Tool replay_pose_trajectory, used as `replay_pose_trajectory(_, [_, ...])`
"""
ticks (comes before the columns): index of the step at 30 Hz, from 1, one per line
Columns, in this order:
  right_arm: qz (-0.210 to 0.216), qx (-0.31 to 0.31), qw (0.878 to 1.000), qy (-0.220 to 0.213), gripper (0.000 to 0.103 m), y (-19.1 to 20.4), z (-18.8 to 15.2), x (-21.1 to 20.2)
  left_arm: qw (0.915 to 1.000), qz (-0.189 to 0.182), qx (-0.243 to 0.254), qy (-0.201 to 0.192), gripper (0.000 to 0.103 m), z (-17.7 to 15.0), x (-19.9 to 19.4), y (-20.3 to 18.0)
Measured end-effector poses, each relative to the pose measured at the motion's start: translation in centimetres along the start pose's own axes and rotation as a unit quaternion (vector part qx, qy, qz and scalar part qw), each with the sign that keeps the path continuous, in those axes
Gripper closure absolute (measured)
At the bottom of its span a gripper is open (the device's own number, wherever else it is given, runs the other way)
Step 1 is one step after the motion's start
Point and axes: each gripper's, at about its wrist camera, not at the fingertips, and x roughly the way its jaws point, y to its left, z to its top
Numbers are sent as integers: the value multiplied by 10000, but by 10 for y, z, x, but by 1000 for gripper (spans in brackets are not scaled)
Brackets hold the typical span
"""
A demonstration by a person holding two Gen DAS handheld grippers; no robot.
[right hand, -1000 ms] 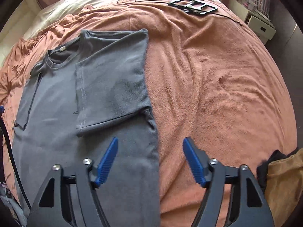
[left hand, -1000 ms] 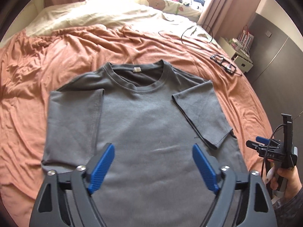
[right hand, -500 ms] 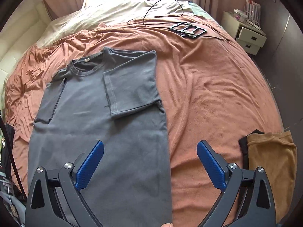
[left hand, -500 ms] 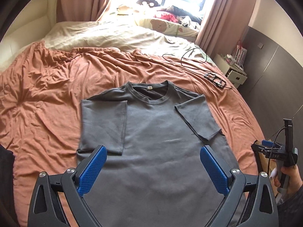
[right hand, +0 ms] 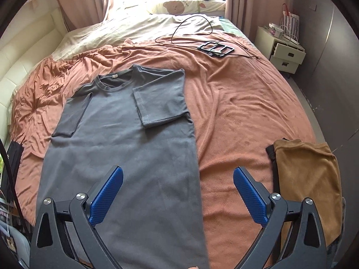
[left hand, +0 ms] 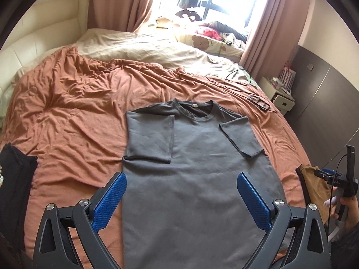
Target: Fold small clothes
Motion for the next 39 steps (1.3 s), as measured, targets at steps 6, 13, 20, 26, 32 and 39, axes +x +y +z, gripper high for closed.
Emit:
replay_pose_trajectory(6, [3,-52,9998,-194,0,6,-27,-32,9998,43,-123,-121,3,-30,-30,21])
replay_pose_trajectory(13, [85,0,9993,-352,0,5,-60,-61,9994,115,-253,-192,3,-66,-58,44])
replay_pose_trajectory(20, [79,-140,9989,-443,0,8,-95,-78,9984,146,-421,-336,3,-110,-86,62])
replay_pose_trajectory(26, [190,3,9984,-530,0,-1,-128,-85,9964,87,-684,-493,3,-145,-101,80])
replay_pose_trajectory(32, [290,231,9975,-602,0,-10,-159,-89,9938,107,-866,-687,4,-177,-111,94])
replay_pose_trajectory(39, [406,452,9963,-609,0,-17,-192,-81,9947,-86,-852,-577,4,-210,-102,102])
